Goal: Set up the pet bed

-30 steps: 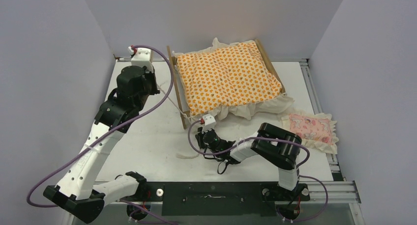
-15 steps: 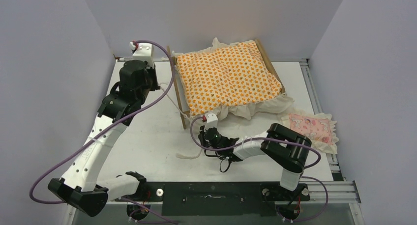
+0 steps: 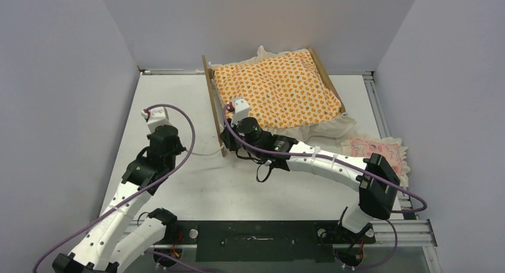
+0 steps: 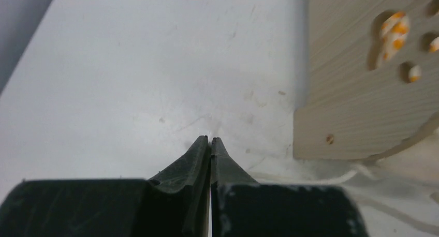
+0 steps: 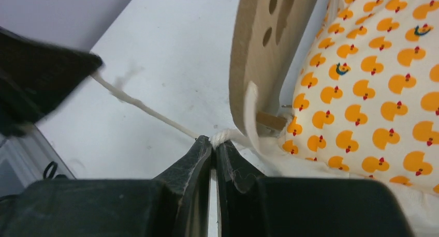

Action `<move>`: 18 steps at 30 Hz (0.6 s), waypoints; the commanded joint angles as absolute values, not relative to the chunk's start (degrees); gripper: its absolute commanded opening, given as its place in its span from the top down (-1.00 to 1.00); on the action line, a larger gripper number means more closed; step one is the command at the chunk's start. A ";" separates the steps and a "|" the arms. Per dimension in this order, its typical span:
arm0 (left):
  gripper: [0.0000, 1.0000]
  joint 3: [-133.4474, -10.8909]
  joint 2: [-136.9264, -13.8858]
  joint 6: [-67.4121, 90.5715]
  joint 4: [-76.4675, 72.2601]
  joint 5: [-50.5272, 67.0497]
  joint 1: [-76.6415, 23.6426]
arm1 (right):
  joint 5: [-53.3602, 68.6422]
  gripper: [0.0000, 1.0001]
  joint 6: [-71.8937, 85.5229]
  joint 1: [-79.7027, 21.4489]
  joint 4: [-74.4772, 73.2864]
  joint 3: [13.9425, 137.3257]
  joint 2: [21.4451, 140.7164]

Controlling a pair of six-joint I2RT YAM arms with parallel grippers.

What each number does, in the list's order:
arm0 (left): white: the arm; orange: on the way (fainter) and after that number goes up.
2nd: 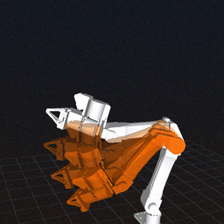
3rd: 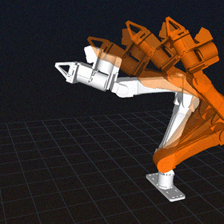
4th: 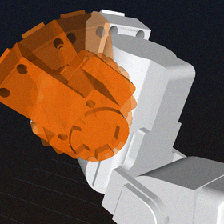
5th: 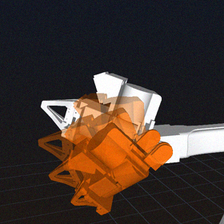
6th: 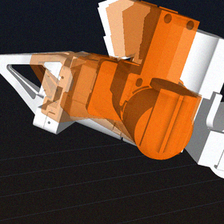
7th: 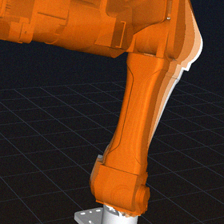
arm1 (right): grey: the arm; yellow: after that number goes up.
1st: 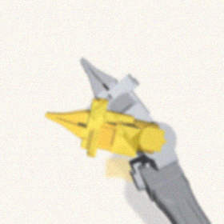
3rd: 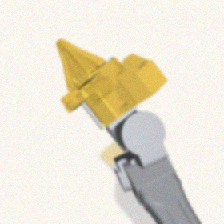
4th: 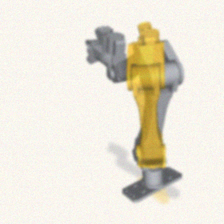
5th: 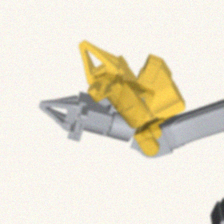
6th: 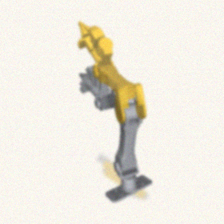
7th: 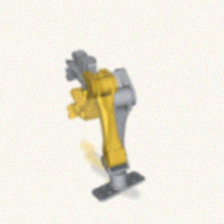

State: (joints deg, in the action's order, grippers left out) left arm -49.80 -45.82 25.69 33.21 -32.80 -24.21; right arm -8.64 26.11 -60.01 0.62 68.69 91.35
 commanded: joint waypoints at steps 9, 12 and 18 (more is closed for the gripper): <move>1.00 -21.75 -38.28 61.69 36.97 -32.38 -23.74 | -0.47 0.89 25.67 -52.56 -9.44 82.12 94.42; 1.00 -21.17 -36.41 65.69 38.90 -33.56 -23.73 | 1.41 0.89 25.79 -50.49 -8.56 83.87 96.68; 1.00 -22.06 -35.44 72.39 45.60 -37.41 -23.73 | 2.61 0.89 26.06 -46.43 -7.20 88.93 101.54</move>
State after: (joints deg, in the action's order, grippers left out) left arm -20.08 -36.01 64.62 41.21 -33.56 -24.16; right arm 1.30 26.02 -48.60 -9.41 83.96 100.16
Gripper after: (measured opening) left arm 0.007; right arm 0.073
